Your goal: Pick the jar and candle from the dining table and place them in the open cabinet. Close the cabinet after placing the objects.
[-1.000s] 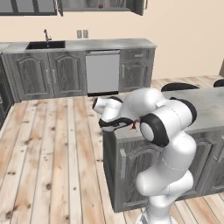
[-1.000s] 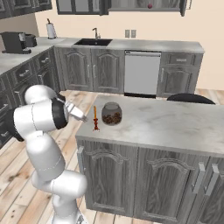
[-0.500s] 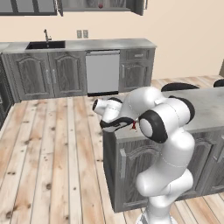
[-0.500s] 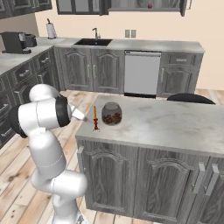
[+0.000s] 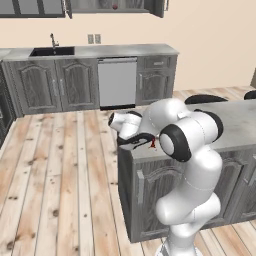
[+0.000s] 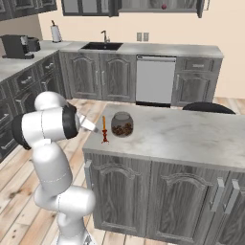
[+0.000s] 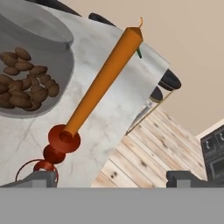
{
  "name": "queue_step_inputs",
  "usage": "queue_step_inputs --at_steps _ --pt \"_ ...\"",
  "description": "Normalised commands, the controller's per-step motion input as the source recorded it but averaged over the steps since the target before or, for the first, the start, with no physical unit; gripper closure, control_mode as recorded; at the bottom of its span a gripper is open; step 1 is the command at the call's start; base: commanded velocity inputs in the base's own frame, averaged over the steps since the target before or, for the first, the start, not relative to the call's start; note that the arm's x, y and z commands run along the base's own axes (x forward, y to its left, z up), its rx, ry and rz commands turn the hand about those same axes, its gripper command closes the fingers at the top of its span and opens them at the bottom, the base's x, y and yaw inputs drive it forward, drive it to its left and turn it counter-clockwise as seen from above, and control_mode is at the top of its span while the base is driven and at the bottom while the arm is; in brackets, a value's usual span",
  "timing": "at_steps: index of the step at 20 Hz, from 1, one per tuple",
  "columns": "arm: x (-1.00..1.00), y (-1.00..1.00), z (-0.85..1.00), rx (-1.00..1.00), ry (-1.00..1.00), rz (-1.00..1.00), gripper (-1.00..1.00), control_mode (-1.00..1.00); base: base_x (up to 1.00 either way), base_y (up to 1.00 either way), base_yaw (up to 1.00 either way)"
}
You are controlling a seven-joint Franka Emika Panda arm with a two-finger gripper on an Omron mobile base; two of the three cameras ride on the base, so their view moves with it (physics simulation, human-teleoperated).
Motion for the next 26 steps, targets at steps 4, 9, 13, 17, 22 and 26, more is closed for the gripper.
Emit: queue_step_inputs --at_steps 4,9,13,17,22,26 --pt "0.08 -0.02 -0.01 0.0 -0.01 0.0 -1.0 -1.0 0.0 0.0 0.0" --pt "0.15 0.0 -0.13 0.0 -0.03 0.0 -1.0 -1.0 0.0 0.0 0.0" --pt "0.15 -0.01 -0.21 0.0 -0.01 0.0 -1.0 -1.0 0.0 0.0 0.0" --pt "0.0 -0.04 -0.02 0.0 0.0 0.0 -1.0 -1.0 0.0 0.0 0.0" --pt "0.08 -0.08 -0.03 0.0 0.0 0.0 -1.0 -1.0 0.0 0.0 0.0" --pt "0.16 -0.12 -0.06 0.0 0.0 0.0 -1.0 -1.0 0.0 0.0 0.0"
